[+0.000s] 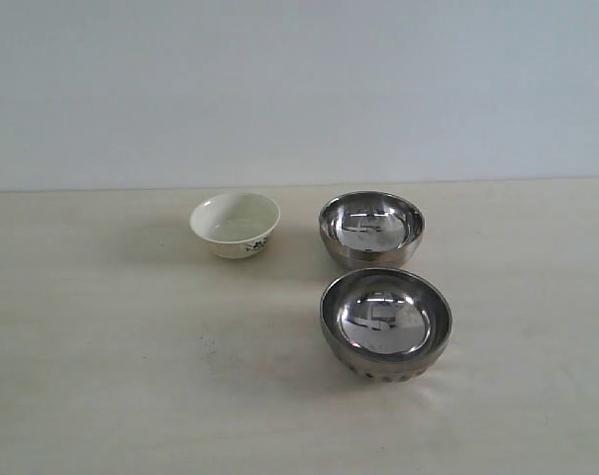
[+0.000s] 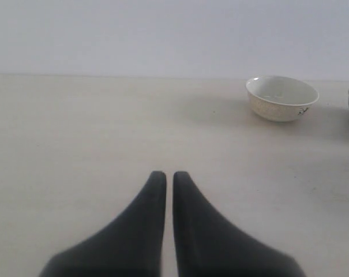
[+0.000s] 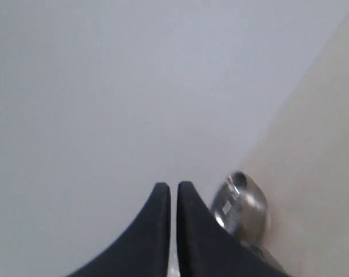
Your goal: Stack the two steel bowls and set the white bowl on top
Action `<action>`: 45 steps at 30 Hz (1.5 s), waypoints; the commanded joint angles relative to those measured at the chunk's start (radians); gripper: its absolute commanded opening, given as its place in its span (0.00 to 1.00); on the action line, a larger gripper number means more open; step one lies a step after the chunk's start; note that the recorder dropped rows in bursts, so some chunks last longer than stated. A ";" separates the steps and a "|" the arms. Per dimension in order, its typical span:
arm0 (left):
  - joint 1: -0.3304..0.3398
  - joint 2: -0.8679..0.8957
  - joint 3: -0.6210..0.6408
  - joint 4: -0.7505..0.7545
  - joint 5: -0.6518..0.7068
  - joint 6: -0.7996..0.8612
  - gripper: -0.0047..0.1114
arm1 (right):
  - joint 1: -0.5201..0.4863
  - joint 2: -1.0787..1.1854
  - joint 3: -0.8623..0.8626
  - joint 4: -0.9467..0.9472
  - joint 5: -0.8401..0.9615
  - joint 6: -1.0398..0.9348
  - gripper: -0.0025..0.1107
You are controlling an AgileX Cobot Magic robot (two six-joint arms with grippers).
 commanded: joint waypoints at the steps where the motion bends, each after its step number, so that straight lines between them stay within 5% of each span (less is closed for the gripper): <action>1: 0.003 -0.003 0.004 -0.006 0.001 -0.008 0.07 | -0.006 0.000 -0.001 -0.011 -0.256 -0.007 0.02; 10: 0.003 -0.003 0.004 -0.006 0.001 -0.008 0.07 | -0.006 0.071 -0.281 -0.090 -0.224 -0.134 0.02; 27: 0.003 -0.003 0.004 -0.006 0.001 -0.008 0.07 | -0.006 0.993 -1.002 -0.093 0.446 -0.657 0.03; 36: 0.003 -0.003 0.004 -0.006 0.001 -0.008 0.07 | -0.004 1.435 -1.244 -0.089 0.666 -0.669 0.45; 45: 0.003 -0.003 0.004 -0.006 0.001 -0.008 0.07 | 0.077 1.790 -1.438 -0.084 0.653 -0.663 0.47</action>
